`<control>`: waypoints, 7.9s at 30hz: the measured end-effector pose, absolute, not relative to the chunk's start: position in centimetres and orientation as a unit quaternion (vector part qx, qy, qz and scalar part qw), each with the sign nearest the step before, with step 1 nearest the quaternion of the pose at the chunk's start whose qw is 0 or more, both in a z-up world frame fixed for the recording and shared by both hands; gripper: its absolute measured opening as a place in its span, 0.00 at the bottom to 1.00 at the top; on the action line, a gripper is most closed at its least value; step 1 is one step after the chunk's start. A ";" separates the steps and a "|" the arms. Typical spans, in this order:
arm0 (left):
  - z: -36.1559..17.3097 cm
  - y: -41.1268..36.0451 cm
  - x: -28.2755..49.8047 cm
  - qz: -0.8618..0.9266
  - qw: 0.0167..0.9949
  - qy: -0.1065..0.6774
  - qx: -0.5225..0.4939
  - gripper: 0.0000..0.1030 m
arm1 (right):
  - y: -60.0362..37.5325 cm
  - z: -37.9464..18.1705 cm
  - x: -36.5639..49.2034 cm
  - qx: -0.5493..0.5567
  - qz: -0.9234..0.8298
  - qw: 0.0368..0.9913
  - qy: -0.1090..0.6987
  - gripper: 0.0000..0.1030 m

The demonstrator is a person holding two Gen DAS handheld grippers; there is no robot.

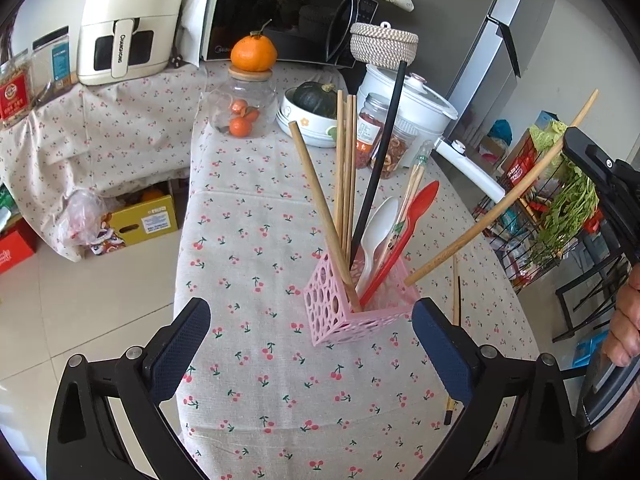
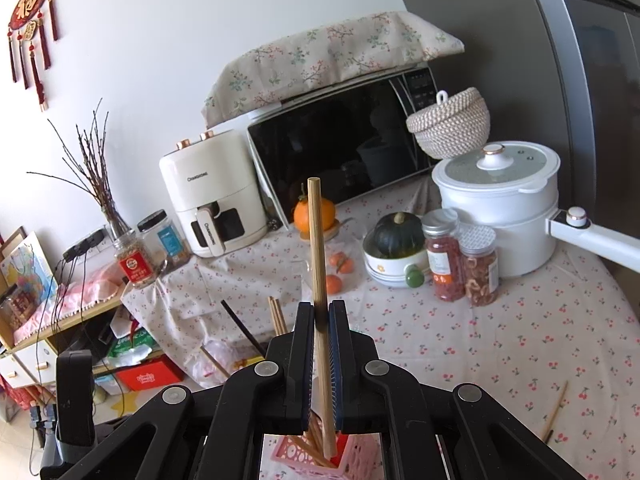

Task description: Organize utensils

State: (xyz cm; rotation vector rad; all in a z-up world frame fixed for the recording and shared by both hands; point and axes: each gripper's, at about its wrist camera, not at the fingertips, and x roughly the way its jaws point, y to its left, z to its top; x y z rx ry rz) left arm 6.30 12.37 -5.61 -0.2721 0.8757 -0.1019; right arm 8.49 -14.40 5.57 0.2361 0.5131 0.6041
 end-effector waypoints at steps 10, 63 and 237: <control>-5.5 12.4 5.8 -0.060 0.898 0.416 -0.132 1.00 | -11.8 2.8 10.0 0.079 0.281 0.912 0.288 0.05; -12.2 -10.9 14.3 -0.124 0.827 0.548 0.029 1.00 | -33.0 -6.6 12.6 0.035 -0.011 0.877 0.479 1.00; -7.4 13.6 3.7 -0.062 0.887 0.442 -0.116 0.88 | -11.4 -14.6 21.8 0.071 0.246 0.814 0.522 0.38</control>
